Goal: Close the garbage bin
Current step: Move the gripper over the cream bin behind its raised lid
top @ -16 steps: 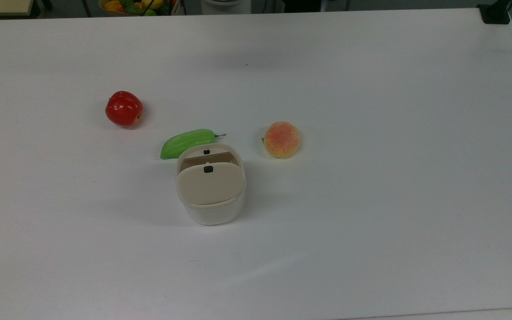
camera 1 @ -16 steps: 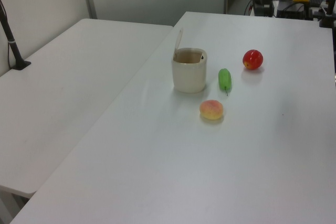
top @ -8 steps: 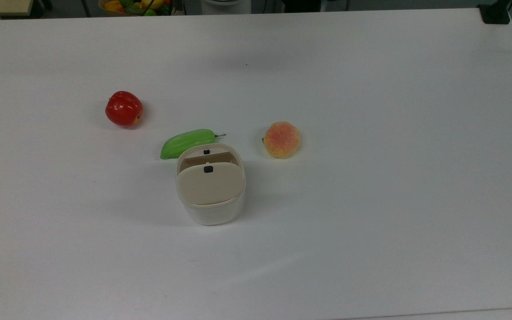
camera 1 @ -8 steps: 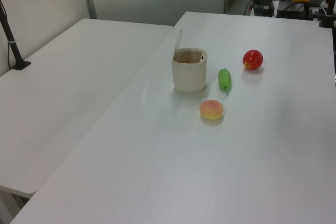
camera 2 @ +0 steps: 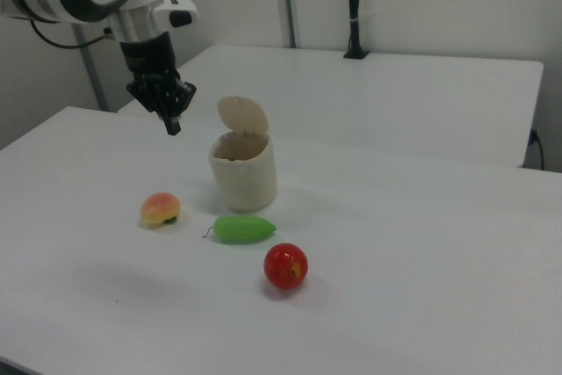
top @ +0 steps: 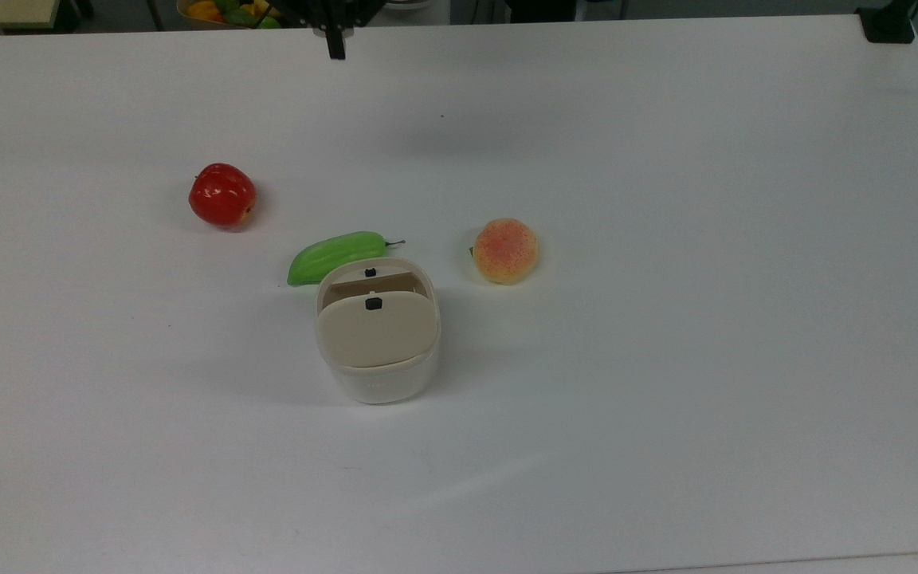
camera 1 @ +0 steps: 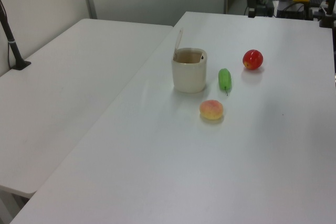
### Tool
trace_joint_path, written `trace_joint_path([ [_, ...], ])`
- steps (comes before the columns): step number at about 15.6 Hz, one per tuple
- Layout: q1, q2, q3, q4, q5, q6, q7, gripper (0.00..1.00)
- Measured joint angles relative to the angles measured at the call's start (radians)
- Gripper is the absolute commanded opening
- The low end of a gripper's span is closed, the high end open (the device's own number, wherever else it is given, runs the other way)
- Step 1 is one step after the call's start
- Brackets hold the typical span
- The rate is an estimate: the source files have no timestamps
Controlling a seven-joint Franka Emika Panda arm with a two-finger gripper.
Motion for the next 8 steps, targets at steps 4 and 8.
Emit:
trace_joint_path([
  [4, 0.016, 0.053, 0.000, 0.053, 0.021, 0.135, 0.011, 0.00],
  [8, 0.021, 0.098, 0.000, 0.075, 0.022, 0.312, 0.013, 0.00],
])
